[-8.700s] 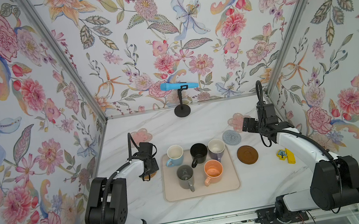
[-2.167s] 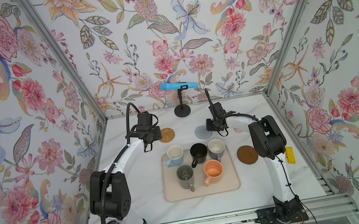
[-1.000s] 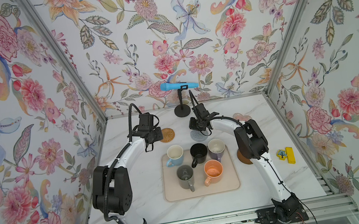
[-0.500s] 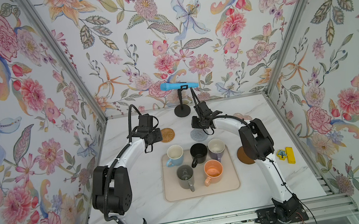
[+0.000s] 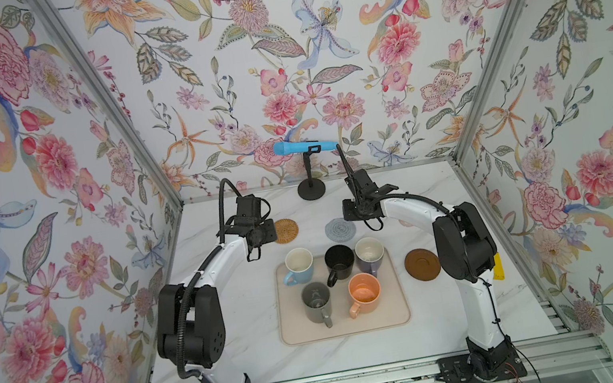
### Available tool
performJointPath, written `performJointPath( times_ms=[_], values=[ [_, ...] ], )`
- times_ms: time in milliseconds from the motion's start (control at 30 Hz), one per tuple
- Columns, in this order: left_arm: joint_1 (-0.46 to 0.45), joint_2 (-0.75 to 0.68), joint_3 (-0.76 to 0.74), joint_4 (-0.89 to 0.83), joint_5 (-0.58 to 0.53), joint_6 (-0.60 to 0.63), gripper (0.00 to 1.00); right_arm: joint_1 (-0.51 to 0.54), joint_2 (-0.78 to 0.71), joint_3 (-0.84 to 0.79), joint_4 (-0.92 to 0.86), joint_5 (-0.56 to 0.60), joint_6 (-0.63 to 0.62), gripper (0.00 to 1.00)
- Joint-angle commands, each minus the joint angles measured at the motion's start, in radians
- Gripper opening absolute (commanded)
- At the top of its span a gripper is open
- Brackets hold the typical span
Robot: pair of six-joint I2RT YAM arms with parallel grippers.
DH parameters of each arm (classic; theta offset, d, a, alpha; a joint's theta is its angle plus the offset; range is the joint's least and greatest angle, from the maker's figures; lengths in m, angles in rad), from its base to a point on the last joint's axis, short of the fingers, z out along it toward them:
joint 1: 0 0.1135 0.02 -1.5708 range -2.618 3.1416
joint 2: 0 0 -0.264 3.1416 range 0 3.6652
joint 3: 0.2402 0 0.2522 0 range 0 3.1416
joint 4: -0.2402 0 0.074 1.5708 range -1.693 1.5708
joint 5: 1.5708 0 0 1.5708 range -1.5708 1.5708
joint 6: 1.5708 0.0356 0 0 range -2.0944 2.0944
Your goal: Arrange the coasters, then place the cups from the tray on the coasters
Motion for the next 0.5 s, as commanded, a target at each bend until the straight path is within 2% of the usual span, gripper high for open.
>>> performJointPath(
  times_ms=[0,467],
  values=[
    [0.008,-0.039,0.02,-0.023,-0.002,-0.004,0.4,0.004,0.027,-0.002,-0.062,-0.02,-0.046,0.32],
    [0.008,-0.033,0.019,-0.03,-0.028,0.019,0.4,0.025,0.153,0.049,-0.106,-0.065,-0.058,0.3]
  ],
)
